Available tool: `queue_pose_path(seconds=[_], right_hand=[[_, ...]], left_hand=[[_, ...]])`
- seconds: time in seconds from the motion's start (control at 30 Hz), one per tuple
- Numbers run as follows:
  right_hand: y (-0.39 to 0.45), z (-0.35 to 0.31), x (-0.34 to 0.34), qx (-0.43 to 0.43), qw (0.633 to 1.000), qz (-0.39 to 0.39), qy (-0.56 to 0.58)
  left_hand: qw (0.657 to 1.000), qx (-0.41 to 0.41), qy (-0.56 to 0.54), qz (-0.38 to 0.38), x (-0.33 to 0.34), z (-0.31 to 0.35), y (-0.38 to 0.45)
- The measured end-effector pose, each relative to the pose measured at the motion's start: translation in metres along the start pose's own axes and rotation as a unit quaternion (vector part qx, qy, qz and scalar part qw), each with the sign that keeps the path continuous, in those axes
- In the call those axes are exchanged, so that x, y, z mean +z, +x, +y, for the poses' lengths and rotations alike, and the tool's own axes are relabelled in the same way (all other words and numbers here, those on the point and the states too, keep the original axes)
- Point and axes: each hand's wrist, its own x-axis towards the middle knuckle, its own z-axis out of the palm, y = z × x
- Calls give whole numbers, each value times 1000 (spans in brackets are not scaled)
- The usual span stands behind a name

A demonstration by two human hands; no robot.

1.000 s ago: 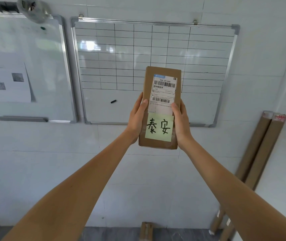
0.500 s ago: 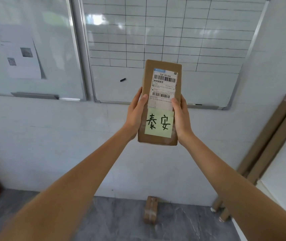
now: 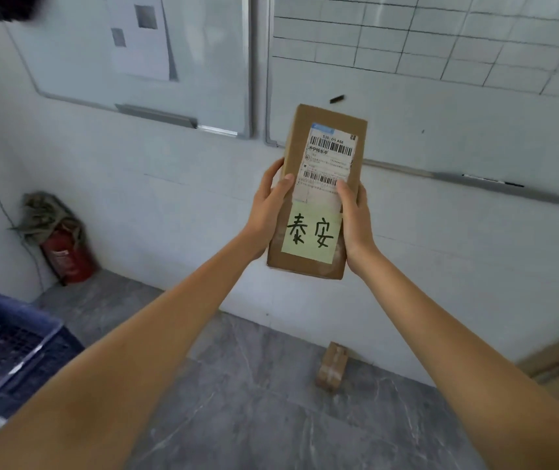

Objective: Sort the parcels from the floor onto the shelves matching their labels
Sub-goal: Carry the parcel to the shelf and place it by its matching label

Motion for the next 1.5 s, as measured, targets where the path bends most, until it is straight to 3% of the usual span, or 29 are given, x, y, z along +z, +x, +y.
queue_pose_path(seconds=[0.33,0.6,1.03,1.37,1.5], right_hand=[[-18,46,121,36,989,-144,4],[-51,75,169,95,958,-264,55],[-71,72,143,134,892,-426,66],[-159,53,122,162,813,-547,119],[-200,47,113,168,798,-566,119]], left_hand=[[990,-46,50,127,-136,-3,-26],[963,-40,78,255,-181,-3,-80],[900,16,42,433,-125,-8,-151],[825,79,94,551,-74,21,-266],[806,89,101,576,-61,30,-312]])
